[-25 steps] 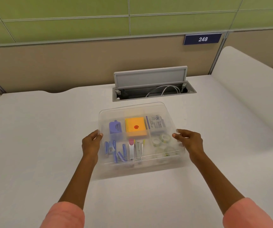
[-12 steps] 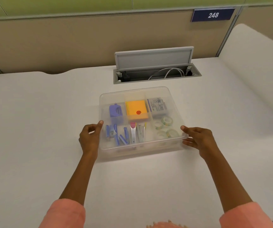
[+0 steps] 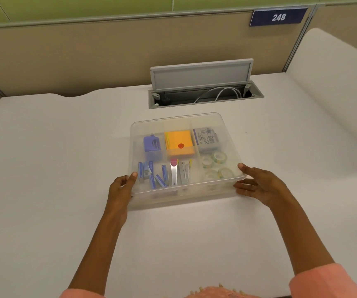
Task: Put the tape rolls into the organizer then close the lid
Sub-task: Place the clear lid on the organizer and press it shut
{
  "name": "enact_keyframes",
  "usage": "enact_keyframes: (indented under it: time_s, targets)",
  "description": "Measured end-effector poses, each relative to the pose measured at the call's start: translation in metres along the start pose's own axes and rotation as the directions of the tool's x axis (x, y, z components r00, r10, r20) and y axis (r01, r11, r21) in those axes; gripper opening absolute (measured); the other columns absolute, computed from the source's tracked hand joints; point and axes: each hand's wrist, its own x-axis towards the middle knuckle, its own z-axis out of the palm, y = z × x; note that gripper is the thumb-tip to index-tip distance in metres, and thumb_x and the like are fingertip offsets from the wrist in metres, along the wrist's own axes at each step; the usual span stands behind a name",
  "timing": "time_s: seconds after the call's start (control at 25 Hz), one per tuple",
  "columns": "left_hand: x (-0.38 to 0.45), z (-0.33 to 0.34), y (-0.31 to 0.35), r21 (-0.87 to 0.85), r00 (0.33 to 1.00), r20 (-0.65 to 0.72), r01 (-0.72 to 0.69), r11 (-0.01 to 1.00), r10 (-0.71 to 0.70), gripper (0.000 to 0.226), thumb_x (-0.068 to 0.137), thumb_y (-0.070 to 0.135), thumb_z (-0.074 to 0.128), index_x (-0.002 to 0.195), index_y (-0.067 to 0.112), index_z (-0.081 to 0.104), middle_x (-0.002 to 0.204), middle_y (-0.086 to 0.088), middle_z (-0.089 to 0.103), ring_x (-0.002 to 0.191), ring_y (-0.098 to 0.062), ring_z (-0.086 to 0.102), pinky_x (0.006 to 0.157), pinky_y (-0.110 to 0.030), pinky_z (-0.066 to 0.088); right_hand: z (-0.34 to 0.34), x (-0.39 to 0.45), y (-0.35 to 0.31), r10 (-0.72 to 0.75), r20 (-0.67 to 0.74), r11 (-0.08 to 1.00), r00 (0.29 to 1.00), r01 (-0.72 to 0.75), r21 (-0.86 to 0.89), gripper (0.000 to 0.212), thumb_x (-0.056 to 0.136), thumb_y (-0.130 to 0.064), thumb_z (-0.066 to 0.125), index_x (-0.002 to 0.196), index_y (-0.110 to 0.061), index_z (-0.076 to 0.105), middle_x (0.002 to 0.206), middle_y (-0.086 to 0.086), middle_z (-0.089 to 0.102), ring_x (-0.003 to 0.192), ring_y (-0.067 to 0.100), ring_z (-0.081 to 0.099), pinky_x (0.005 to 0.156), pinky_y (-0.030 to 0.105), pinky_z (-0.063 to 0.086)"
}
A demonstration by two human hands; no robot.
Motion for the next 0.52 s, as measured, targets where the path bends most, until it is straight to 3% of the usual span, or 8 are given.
enact_keyframes:
  time_s: [0.2,0.28,0.4,0.52]
  targets:
    - [-0.011,-0.01,0.01,-0.28,0.989,0.142,0.006,0.96,0.035,0.012,0.088,0.019,0.054,0.098,0.013,0.054,0.097,-0.004,0.063,0.089,-0.02,0.062,0.068,-0.031,0.057,0.002,-0.001,-0.007,0.08,0.107,0.966,0.991,-0.103,0.237,0.055,0.077,-0.021,0.071,0.122,-0.004,0.046,0.116,0.035,0.054,0.104,0.045,0.057,0.093,0.055,0.046]
    - [-0.012,-0.013,0.011,-0.344,0.985,0.173,0.038,0.938,0.024,0.023,0.085,0.016,0.058,0.108,0.011,0.054,0.099,-0.006,0.065,0.09,-0.022,0.064,0.068,-0.031,0.06,0.002,-0.002,-0.008,0.067,0.09,0.962,0.994,-0.088,0.259,0.058,0.076,-0.023,0.071,0.123,-0.004,0.045,0.116,0.035,0.053,0.104,0.045,0.057,0.094,0.055,0.046]
    - [-0.008,-0.014,0.012,-0.345,0.98,0.195,0.102,0.933,-0.035,0.038,0.082,0.013,0.061,0.12,0.014,0.054,0.108,-0.007,0.066,0.095,-0.025,0.064,0.082,-0.041,0.056,0.001,-0.002,-0.007,0.058,0.085,0.965,0.995,-0.077,0.251,0.054,0.076,-0.023,0.071,0.12,-0.004,0.046,0.119,0.035,0.052,0.102,0.045,0.057,0.088,0.054,0.047]
    - [-0.006,-0.013,0.014,-0.329,0.973,0.22,0.137,0.934,-0.066,0.032,0.083,0.01,0.059,0.115,0.013,0.059,0.109,-0.007,0.066,0.09,-0.022,0.066,0.083,-0.042,0.054,0.0,0.0,-0.005,0.062,0.097,0.969,0.993,-0.083,0.232,0.04,0.078,-0.021,0.069,0.111,-0.006,0.052,0.12,0.032,0.053,0.1,0.045,0.058,0.087,0.053,0.048]
